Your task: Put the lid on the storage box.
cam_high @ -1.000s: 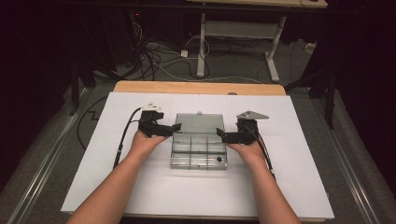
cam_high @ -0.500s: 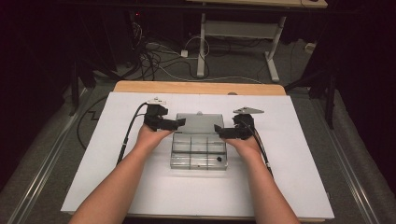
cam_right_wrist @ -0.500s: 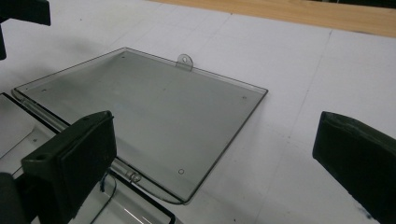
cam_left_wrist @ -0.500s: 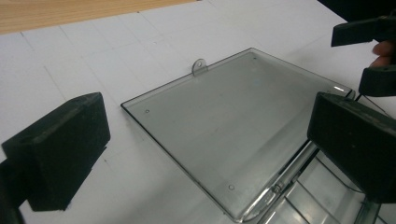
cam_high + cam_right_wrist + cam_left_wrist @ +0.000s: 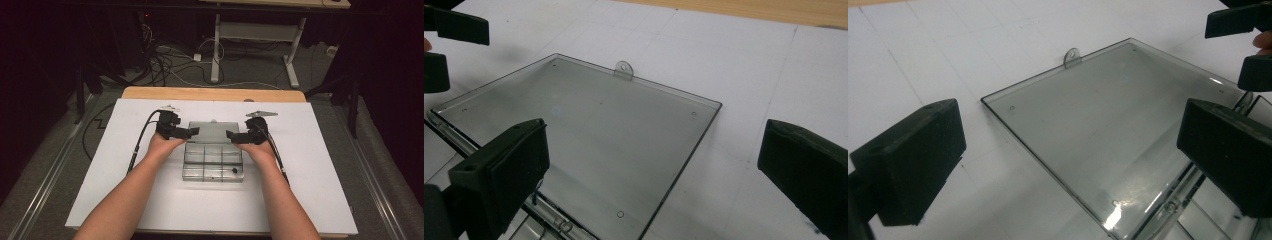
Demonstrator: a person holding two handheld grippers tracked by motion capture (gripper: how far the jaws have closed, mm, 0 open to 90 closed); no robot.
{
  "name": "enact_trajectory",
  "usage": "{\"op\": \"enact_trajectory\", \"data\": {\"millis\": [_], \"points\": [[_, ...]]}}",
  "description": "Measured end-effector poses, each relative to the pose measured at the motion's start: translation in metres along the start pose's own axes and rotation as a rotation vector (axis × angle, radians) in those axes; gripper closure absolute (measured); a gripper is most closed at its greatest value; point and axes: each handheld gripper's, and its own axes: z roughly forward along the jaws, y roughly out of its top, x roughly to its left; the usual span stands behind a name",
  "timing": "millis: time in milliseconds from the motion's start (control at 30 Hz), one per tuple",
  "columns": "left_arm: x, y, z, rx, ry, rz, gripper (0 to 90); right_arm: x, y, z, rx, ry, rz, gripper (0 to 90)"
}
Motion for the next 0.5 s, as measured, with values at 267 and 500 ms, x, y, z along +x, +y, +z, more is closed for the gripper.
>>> {"op": "enact_trajectory", "data": {"millis": [267,500], "points": [[0.0016,-0.0057,0.0053,0.021,0.005,-0.011,0.0,-0.0021,-0.0039,0.0084,0.031,-0.002,0.006,1.3],[-0.0020,-0.0070,0.0061,0.016,0.004,-0.016,0.0,-0.0004,-0.0035,0.0078,0.028,0.014,0.023,1.5]]}}
